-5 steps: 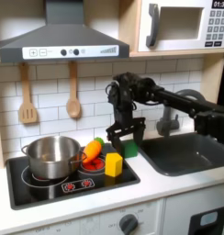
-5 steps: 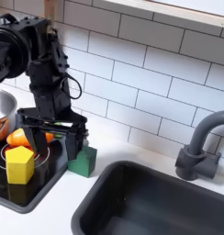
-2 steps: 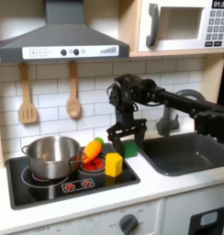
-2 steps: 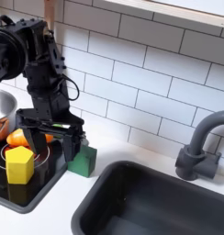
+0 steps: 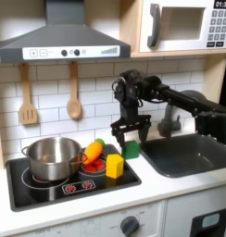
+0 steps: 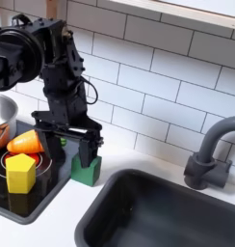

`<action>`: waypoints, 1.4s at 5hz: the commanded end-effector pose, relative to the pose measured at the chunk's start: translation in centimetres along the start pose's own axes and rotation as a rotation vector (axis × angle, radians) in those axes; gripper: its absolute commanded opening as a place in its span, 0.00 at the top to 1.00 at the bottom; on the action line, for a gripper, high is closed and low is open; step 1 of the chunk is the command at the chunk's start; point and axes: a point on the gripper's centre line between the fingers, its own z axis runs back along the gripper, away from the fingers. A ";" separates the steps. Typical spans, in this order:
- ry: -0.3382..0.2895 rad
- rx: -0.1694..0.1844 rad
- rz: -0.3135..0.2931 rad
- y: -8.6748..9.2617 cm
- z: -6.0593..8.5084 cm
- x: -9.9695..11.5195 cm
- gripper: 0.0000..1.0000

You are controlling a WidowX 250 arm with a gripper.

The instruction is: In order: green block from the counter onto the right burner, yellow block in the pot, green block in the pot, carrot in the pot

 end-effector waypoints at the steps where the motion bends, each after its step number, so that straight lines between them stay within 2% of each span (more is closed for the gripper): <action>1: 0.005 0.013 0.018 0.3 -0.3 1.7 0.00; 3: 0.051 0.006 -0.023 -1.3 -1.7 1.3 0.00; 4: 0.069 0.014 -0.031 -1.7 -2.4 1.0 0.00; 5: 0.107 0.023 -0.028 -1.3 -3.7 0.7 0.00; 6: 0.107 0.034 -0.034 -1.2 -3.9 0.6 0.00; 7: 0.101 0.060 -0.025 -0.9 -4.4 0.6 0.00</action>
